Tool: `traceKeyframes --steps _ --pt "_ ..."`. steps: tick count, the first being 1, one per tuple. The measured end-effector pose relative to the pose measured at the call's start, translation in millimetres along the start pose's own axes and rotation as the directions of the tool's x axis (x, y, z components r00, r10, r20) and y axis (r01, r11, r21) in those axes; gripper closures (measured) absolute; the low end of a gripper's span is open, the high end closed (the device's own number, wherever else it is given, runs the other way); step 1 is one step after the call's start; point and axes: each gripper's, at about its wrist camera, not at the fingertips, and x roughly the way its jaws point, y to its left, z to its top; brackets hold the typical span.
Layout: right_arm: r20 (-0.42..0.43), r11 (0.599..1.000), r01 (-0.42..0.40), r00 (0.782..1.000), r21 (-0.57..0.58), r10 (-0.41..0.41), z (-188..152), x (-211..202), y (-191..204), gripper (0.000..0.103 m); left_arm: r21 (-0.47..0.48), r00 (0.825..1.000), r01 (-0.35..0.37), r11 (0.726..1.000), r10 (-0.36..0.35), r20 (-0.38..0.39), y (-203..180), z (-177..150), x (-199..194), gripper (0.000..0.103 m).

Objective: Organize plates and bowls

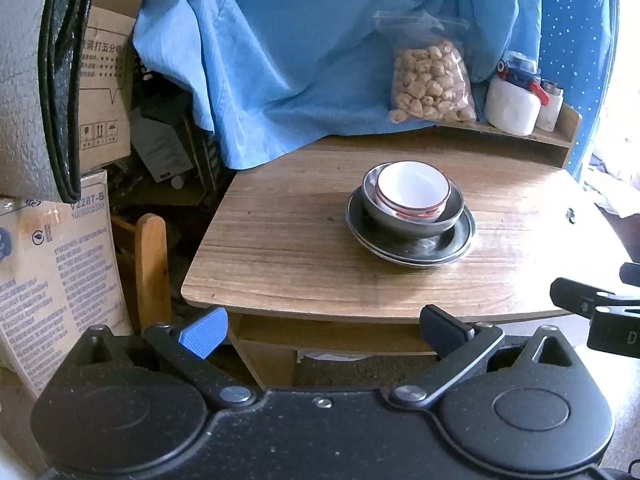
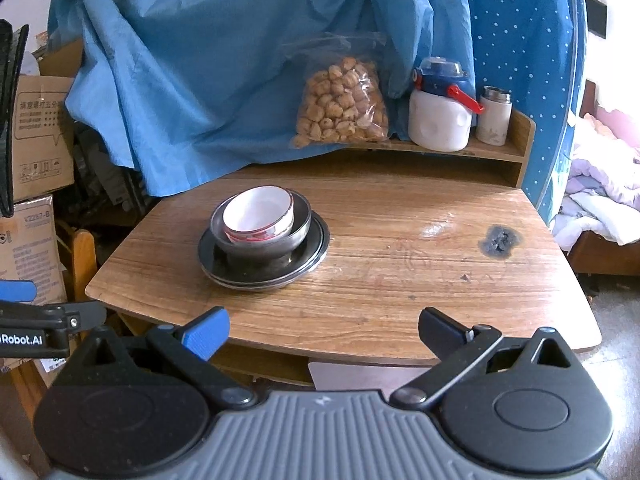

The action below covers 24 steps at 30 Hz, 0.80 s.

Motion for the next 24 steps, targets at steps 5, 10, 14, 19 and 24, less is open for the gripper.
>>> traceKeyframes --steps 5,10,14,19,24 --pt "0.011 1.0 -0.004 1.0 0.003 0.004 2.6 -0.1 -2.4 0.0 -0.001 1.0 -0.003 1.0 0.003 -0.005 -1.2 2.1 0.9 0.001" --pt "0.002 1.0 -0.006 1.0 0.012 0.006 3.1 3.1 -6.2 0.0 0.008 1.0 -0.002 1.0 0.002 -0.011 -2.8 3.1 1.8 0.001" --pt "-0.008 1.0 -0.01 1.0 0.013 0.01 3.3 5.1 -7.7 0.0 0.009 1.0 -0.004 1.0 0.004 -0.015 -3.0 3.6 3.9 0.001" --pt "-0.016 1.0 -0.009 1.0 0.0 0.009 2.4 5.2 -5.4 0.0 -0.001 1.0 -0.001 1.0 0.001 -0.024 -1.8 4.0 7.6 0.001" --pt "-0.012 1.0 -0.007 1.0 -0.001 0.007 2.9 5.1 -5.9 0.0 0.01 1.0 0.007 1.0 -0.007 -0.016 -3.7 4.0 7.4 0.001"
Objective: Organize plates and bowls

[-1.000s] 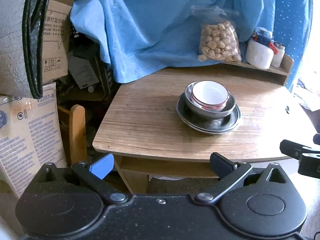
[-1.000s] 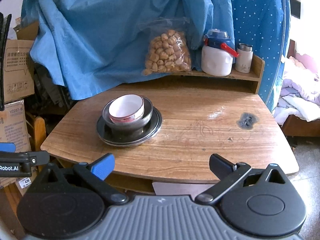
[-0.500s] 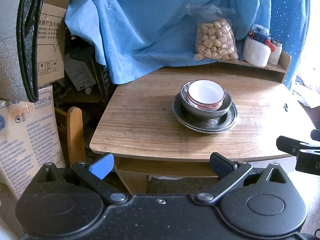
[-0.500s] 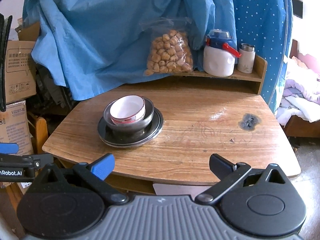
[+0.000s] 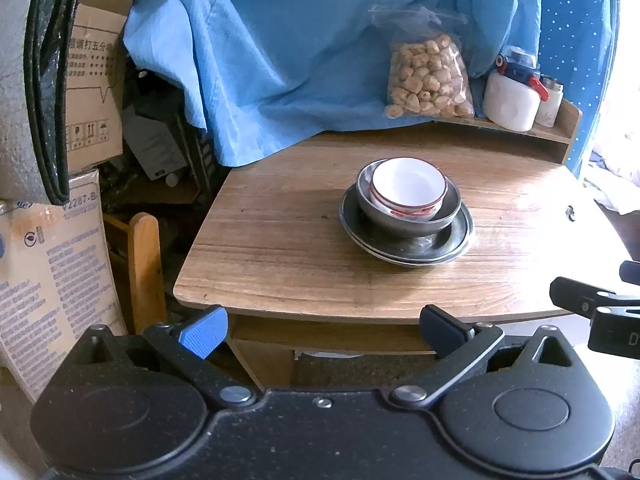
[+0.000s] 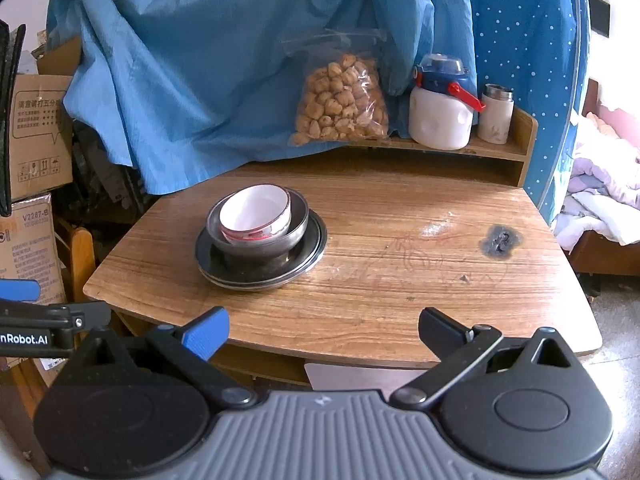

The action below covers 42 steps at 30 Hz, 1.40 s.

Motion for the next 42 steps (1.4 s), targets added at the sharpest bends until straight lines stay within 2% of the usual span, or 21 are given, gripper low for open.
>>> traceKeyframes --steps 42 --pt "-0.027 1.0 0.01 1.0 -0.002 -0.01 1.1 9.9 2.2 0.0 0.005 0.999 0.029 1.0 -0.029 -0.015 3.5 2.3 8.8 0.001"
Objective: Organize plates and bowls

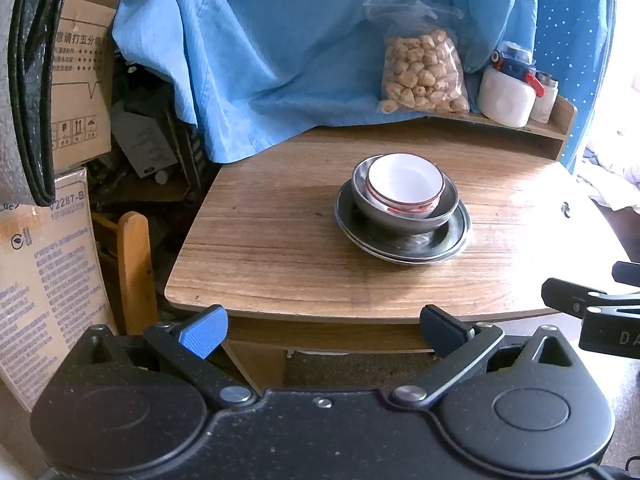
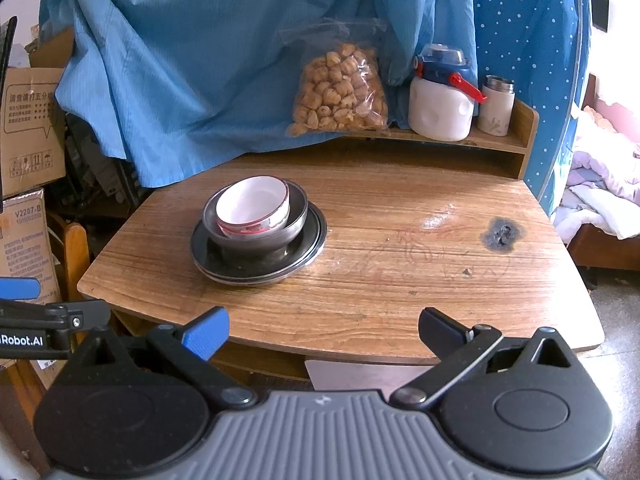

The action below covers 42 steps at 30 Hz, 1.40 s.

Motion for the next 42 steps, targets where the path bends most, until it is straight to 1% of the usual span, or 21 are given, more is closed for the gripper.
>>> traceKeyframes --steps 10,27,42 --pt "-0.002 1.0 -0.003 1.0 0.001 0.003 -0.5 0.3 1.7 0.0 -0.003 1.0 -0.006 1.0 0.006 -0.006 1.1 0.3 -0.2 0.001" --pt "0.003 1.0 0.0 1.0 0.007 0.0 0.0 -2.0 1.2 0.0 0.008 1.0 0.008 1.0 -0.008 -0.027 0.0 -0.1 2.4 0.001" --pt "0.001 1.0 0.001 1.0 0.002 -0.001 0.7 -0.8 4.8 0.0 0.008 1.0 0.01 1.0 -0.01 -0.024 0.0 0.9 2.4 0.001"
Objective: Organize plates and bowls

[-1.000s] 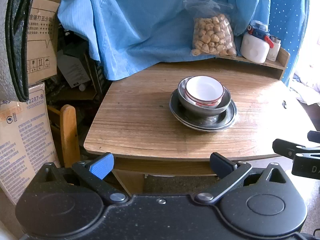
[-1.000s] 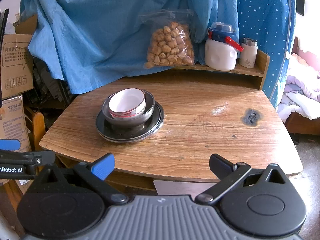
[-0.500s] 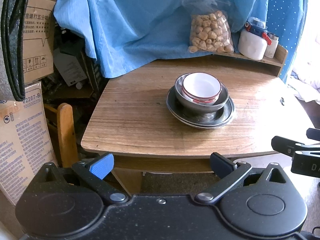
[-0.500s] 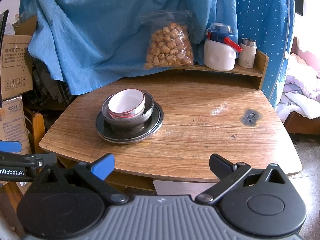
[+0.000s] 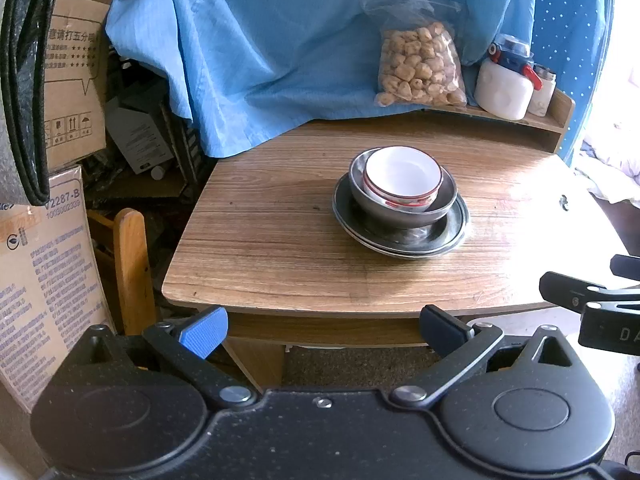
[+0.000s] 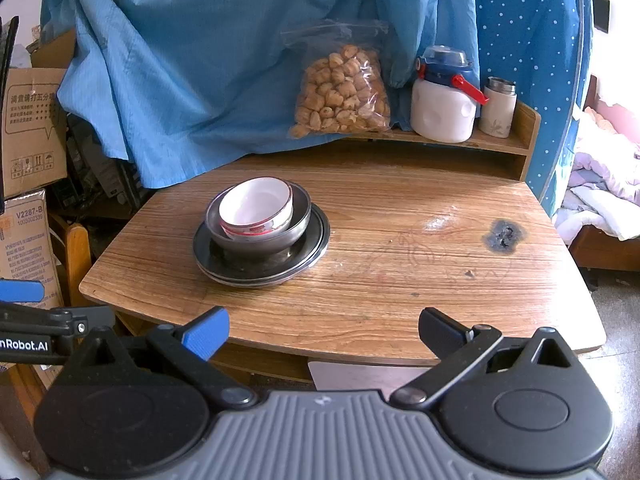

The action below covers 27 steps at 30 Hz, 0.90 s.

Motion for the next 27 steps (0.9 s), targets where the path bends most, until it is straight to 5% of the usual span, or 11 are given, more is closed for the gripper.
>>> traceKeyframes --steps 27 --pt "-0.012 1.0 0.001 1.0 -0.009 -0.001 4.7 9.9 6.8 0.0 0.001 1.0 0.002 1.0 -0.002 -0.017 5.8 3.7 7.9 0.001"
